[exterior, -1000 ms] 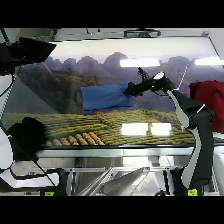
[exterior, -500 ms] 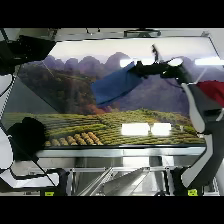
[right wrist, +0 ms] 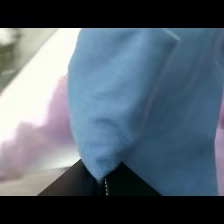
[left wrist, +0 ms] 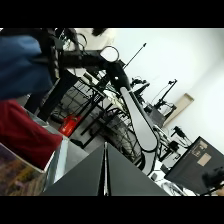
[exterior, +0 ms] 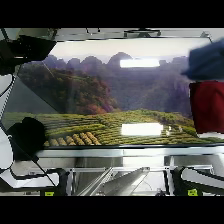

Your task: Fold the shirts.

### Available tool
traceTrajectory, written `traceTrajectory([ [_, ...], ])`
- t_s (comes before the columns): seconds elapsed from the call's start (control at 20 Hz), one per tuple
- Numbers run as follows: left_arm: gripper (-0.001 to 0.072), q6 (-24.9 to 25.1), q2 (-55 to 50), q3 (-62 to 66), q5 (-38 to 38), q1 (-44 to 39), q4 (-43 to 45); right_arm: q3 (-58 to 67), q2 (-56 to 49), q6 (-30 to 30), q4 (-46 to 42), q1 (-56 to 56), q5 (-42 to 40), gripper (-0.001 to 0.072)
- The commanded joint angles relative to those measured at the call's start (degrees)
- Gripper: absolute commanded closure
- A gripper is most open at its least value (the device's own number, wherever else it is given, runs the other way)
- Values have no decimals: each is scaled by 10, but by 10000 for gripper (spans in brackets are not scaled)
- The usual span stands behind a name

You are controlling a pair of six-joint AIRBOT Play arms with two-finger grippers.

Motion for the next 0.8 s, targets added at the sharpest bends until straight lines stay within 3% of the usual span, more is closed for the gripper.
traceTrajectory([
  [0.0,681,-1,0,0,-1,0,0,-141,90,72,-205,-92,102,698],
  [0.1,681,-1,0,0,-1,-6,0,-290,144,114,-227,-124,59,698],
  [0.25,681,-1,0,0,0,-27,0,-467,207,130,-228,-156,-42,694],
  [0.5,682,-1,0,0,10,-66,0,-517,212,129,-228,-160,-82,680],
  [0.55,682,-1,0,0,10,-71,1,-511,212,120,-228,-160,-82,511],
  [0.6,682,-1,0,0,10,-76,0,-499,213,90,-226,-160,-73,105],
  [0.65,682,-1,0,0,10,-79,0,-477,214,40,-226,-160,-51,3],
  [0.75,682,-1,0,0,11,-79,0,-402,216,-3,-226,-160,-5,3],
])
